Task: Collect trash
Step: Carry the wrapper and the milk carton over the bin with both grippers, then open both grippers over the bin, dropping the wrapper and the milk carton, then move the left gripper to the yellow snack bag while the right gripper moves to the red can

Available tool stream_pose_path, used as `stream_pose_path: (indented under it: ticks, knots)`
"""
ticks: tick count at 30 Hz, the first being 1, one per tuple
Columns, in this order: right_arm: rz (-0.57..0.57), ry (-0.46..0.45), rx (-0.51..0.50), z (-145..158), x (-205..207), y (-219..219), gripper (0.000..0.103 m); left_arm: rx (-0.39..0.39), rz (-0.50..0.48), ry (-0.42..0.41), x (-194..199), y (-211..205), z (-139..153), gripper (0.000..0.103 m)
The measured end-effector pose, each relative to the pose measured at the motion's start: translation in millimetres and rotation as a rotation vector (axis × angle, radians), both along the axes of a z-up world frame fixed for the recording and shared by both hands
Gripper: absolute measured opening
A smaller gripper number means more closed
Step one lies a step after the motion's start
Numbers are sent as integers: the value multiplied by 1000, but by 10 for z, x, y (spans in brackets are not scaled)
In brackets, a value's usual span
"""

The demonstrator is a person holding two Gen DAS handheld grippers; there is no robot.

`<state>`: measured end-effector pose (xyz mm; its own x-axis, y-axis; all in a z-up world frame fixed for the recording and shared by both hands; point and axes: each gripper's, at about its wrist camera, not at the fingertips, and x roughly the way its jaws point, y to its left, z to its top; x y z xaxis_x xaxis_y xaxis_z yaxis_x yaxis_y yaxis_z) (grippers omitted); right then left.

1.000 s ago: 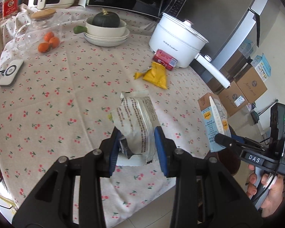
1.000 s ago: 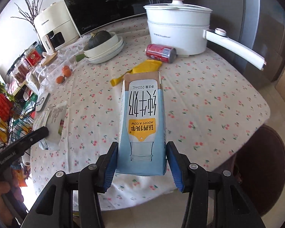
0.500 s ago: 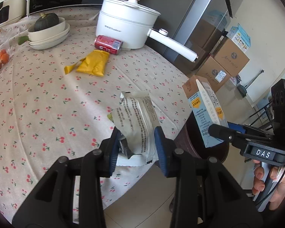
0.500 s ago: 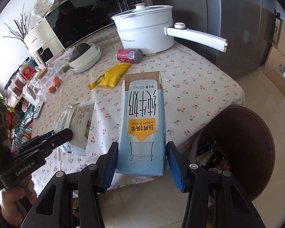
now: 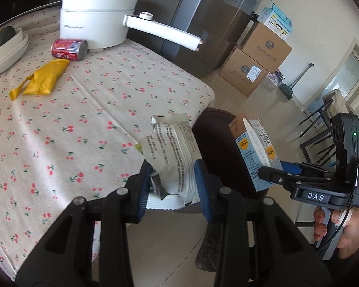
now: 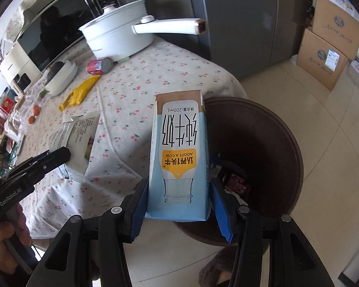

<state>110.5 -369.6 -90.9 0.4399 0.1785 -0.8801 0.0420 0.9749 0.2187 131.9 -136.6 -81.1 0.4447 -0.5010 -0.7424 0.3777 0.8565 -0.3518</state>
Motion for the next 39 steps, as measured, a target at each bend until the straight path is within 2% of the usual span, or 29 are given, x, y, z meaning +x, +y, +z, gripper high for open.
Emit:
stream_pose_path:
  ticks: [7, 10, 11, 12, 14, 24, 26, 27, 28, 29, 39]
  knots:
    - [-82, 32, 1, -169, -101, -477, 52, -6, -93, -11, 3, -488, -106, 38]
    - [-99, 41, -3, -209, -142, -607, 52, 10, -108, -46, 2, -600, -124, 40]
    - [-103, 43, -4, -219, -150, -640, 52, 27, -107, -67, -2, -621, -117, 51]
    - [-107, 46, -5, -227, -153, -666, 52, 43, -105, -72, 4, -639, -120, 78]
    - [-112, 49, -6, -234, -147, -700, 52, 65, -73, -81, 5, -622, -113, 99]
    - [-92, 44, -17, -222, -64, -600, 52, 133, 4, -60, 30, -348, -112, 102]
    - [-93, 25, -56, -186, -45, -539, 54, 141, 18, -55, 22, -261, -97, 102]
    - [-93, 19, -84, -164, -33, -500, 65, 143, 25, -52, 19, -217, -87, 102]
    - [-93, 13, -103, -142, -21, -467, 84, 145, 32, -51, 21, -173, -75, 102]
    - [-91, 1, -106, -116, -19, -438, 88, 146, 40, -50, 22, -124, -60, 102]
    - [-14, 11, -104, 7, 129, -88, 88, 153, 153, -48, 60, 484, 89, 102]
